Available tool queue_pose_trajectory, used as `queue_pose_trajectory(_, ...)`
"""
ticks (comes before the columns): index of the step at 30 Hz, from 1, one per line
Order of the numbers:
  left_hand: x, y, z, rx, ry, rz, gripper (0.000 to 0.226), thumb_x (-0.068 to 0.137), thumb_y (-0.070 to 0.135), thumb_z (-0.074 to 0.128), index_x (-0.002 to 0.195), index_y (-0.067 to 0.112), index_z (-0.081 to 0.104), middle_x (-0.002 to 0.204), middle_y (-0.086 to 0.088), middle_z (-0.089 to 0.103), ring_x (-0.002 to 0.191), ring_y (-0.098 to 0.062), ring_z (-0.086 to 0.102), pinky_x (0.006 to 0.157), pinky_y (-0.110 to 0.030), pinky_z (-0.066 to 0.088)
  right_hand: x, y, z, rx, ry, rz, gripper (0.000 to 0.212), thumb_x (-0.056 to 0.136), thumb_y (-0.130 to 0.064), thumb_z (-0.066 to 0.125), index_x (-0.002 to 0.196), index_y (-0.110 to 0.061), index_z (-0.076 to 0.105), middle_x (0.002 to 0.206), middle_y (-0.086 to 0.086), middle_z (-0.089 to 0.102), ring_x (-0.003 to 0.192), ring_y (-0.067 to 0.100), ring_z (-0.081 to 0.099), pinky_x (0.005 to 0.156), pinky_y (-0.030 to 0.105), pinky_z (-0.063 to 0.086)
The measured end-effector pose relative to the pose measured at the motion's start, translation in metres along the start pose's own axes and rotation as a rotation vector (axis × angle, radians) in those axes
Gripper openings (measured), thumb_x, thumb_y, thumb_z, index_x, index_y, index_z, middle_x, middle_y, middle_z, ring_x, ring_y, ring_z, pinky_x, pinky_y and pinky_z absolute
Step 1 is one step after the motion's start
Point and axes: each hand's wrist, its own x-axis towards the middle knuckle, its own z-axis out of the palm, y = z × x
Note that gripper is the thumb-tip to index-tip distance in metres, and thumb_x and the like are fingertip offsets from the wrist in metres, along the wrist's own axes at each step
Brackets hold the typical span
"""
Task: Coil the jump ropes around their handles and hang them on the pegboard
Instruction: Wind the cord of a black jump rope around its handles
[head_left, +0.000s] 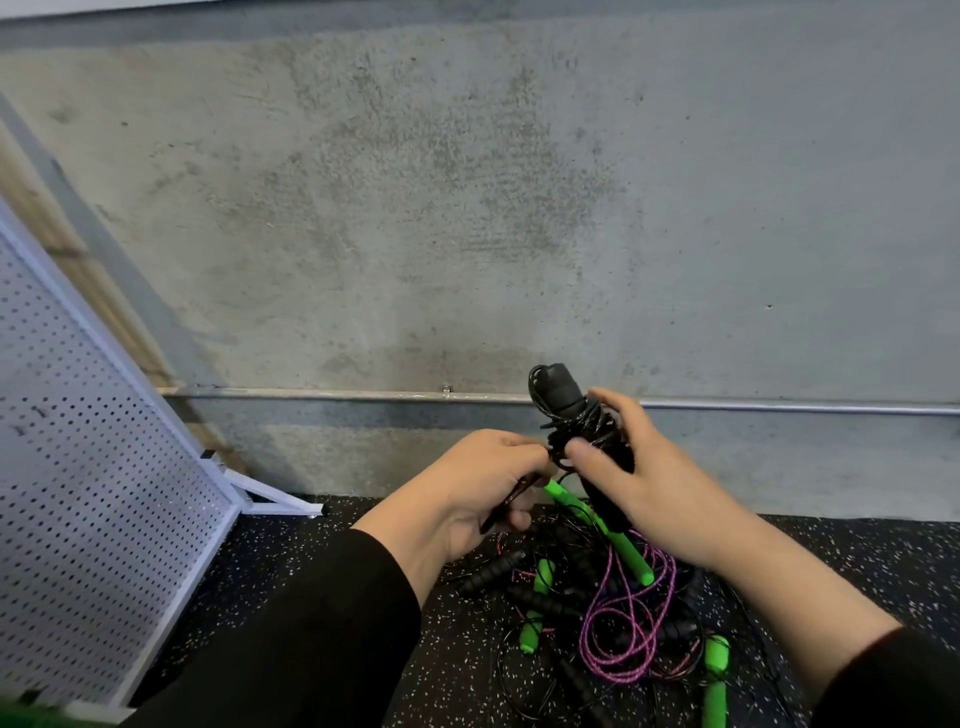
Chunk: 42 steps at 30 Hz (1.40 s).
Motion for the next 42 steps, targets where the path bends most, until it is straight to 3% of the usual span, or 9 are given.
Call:
queue_pose_trajectory(4, -0.005, 0.003, 0.000, 0.085, -0.069, 0.024, 0.014, 0.085, 0.003, 0.063, 0.096, 0.010, 0.069, 0.063, 0.000, 0.051, 0.049, -0.010, 0.038, 0.044, -0.023, 0.032, 0.001, -0.003, -0.002, 0.130, 0.070, 0.064, 0.062, 0.073, -0.079, 0.046, 0.124, -0.045, 0.037, 0.089, -0.005, 0.074, 0.075, 0.009, 0.071, 0.078, 0.038, 0.055)
queue_pose_trajectory(13, -0.012, 0.014, 0.006, 0.588, 0.067, 0.039, 0.028, 0.102, 0.017, 0.041, 0.111, 0.004, 0.065, 0.075, -0.005, 0.068, 0.042, -0.014, 0.047, 0.036, -0.018, 0.032, 0.003, -0.002, -0.006, 0.119, 0.207, 0.035, 0.058, 0.086, -0.052, 0.070, 0.137, -0.040, 0.044, 0.098, -0.016, 0.065, 0.083, -0.006, 0.064, 0.069, 0.011, 0.045)
queue_pose_trajectory(19, -0.010, 0.020, -0.005, 0.362, 0.361, 0.292, 0.033, 0.102, 0.032, 0.058, 0.082, 0.007, 0.066, 0.055, -0.001, 0.063, 0.045, -0.018, 0.049, 0.042, -0.023, 0.036, 0.005, 0.000, -0.007, 0.072, 0.240, 0.049, 0.068, 0.082, -0.054, 0.074, 0.141, -0.034, 0.046, 0.099, -0.018, 0.063, 0.093, 0.000, 0.063, 0.083, 0.029, 0.050)
queue_pose_trajectory(22, -0.016, 0.023, 0.001, 0.305, 0.316, 0.411, 0.034, 0.103, 0.030, 0.058, 0.079, 0.005, 0.063, 0.055, 0.000, 0.059, 0.046, -0.016, 0.052, 0.045, -0.027, 0.041, 0.006, 0.000, -0.001, 0.052, 0.217, 0.056, 0.065, 0.085, -0.050, 0.074, 0.141, -0.033, 0.046, 0.099, -0.020, 0.061, 0.093, 0.000, 0.062, 0.079, 0.026, 0.047)
queue_pose_trajectory(25, -0.020, 0.021, 0.009, 0.424, 0.293, 0.551, 0.030, 0.102, 0.028, 0.058, 0.083, 0.004, 0.063, 0.066, 0.000, 0.059, 0.059, -0.012, 0.054, 0.061, -0.035, 0.047, 0.008, 0.001, 0.002, 0.082, 0.218, 0.047, 0.057, 0.086, -0.047, 0.074, 0.135, -0.036, 0.048, 0.093, -0.017, 0.066, 0.084, -0.005, 0.064, 0.073, 0.020, 0.048)
queue_pose_trajectory(29, -0.022, 0.021, 0.011, 0.421, 0.246, 0.621, 0.017, 0.102, 0.014, 0.056, 0.094, 0.022, 0.068, 0.113, 0.007, 0.057, 0.102, 0.005, 0.055, 0.089, -0.008, 0.038, 0.010, 0.001, -0.001, 0.161, 0.233, 0.047, 0.045, 0.088, -0.046, 0.072, 0.127, -0.039, 0.051, 0.084, -0.016, 0.072, 0.079, -0.005, 0.067, 0.076, 0.022, 0.054)
queue_pose_trajectory(31, -0.024, 0.021, 0.010, 0.381, 0.217, 0.647, 0.021, 0.105, 0.012, 0.051, 0.104, 0.023, 0.069, 0.127, 0.011, 0.055, 0.118, 0.007, 0.051, 0.096, -0.006, 0.036, 0.011, 0.002, -0.003, 0.184, 0.231, 0.051, 0.046, 0.088, -0.051, 0.069, 0.129, -0.038, 0.053, 0.089, -0.013, 0.072, 0.083, -0.001, 0.068, 0.079, 0.029, 0.054)
queue_pose_trajectory(35, -0.028, 0.022, 0.011, 0.315, 0.153, 0.673, 0.030, 0.107, 0.010, 0.044, 0.127, 0.023, 0.064, 0.131, 0.015, 0.064, 0.125, 0.007, 0.052, 0.103, -0.009, 0.037, 0.010, 0.003, -0.005, 0.298, 0.205, 0.058, 0.045, 0.090, -0.054, 0.066, 0.130, -0.037, 0.056, 0.097, -0.008, 0.073, 0.086, 0.008, 0.070, 0.076, 0.030, 0.052)
queue_pose_trajectory(42, -0.023, 0.021, 0.013, 0.189, 0.236, 0.764, 0.028, 0.108, 0.016, 0.044, 0.123, 0.027, 0.065, 0.115, 0.007, 0.070, 0.115, -0.010, 0.064, 0.104, -0.029, 0.049, 0.003, -0.005, -0.009, 0.585, 0.156, 0.081, 0.061, 0.073, -0.064, 0.064, 0.126, -0.033, 0.063, 0.102, -0.006, 0.076, 0.097, 0.009, 0.072, 0.080, 0.026, 0.051)
